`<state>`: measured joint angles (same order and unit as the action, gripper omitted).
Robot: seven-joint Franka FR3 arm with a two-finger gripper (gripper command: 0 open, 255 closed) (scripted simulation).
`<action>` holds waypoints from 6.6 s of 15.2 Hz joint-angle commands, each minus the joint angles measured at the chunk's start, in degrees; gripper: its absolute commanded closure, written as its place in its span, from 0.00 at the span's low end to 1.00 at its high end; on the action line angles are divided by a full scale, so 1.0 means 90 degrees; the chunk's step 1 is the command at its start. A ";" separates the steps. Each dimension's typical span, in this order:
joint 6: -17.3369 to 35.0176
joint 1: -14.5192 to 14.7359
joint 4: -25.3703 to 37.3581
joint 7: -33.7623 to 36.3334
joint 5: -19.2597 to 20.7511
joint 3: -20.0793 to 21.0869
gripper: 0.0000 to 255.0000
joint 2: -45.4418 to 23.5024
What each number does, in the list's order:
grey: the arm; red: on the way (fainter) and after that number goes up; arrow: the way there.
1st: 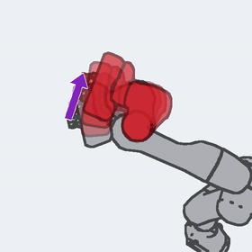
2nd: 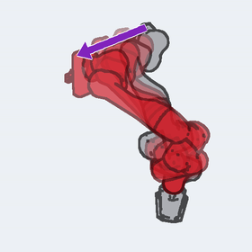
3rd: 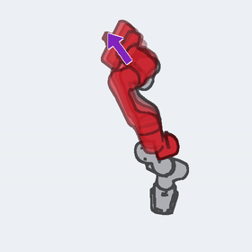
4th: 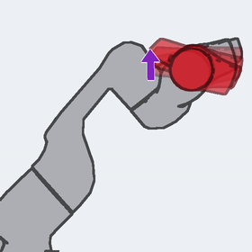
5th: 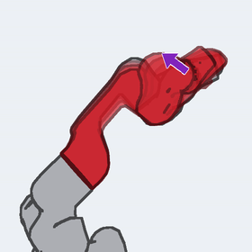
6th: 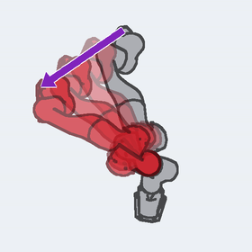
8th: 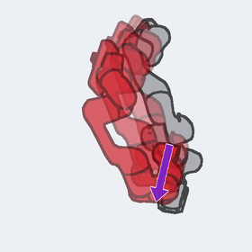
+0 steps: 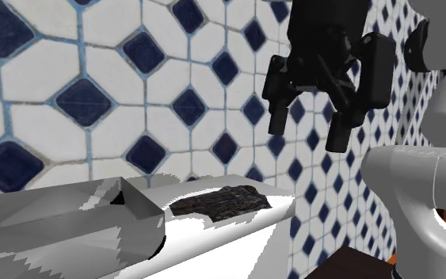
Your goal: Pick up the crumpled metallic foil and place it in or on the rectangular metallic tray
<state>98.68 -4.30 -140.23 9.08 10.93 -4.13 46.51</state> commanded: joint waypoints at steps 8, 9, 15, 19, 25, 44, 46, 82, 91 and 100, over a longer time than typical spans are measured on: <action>0.1879 -0.0867 -0.0690 0.0307 0.0769 -0.0836 0.00 -0.0454; 0.2095 -0.0965 -0.0738 0.0345 0.0850 -0.0935 0.00 -0.0540; 0.3212 -0.1404 -0.0921 0.0530 0.1211 -0.1431 0.00 -0.1082; 0.3621 -0.1427 -0.1077 0.0553 0.1289 -0.1537 0.00 -0.1327; 0.3890 -0.1441 -0.1164 0.0568 0.1337 -0.1605 0.00 -0.1504; 0.3409 -0.1394 -0.0850 0.0481 0.1225 -0.1533 1.00 -0.1331; 0.3222 -0.1377 -0.0716 0.0448 0.1182 -0.1505 1.00 -0.1277; 0.1625 -0.0643 0.5230 0.0318 -0.0296 -0.1238 1.00 -0.5754; 0.2385 -0.0648 0.4455 0.0440 -0.0238 -0.1239 1.00 -0.5747; 0.2948 -0.0656 0.3960 0.0522 -0.0209 -0.1246 1.00 -0.5821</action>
<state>125.02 -10.22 -104.50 13.72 9.05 -15.35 -5.79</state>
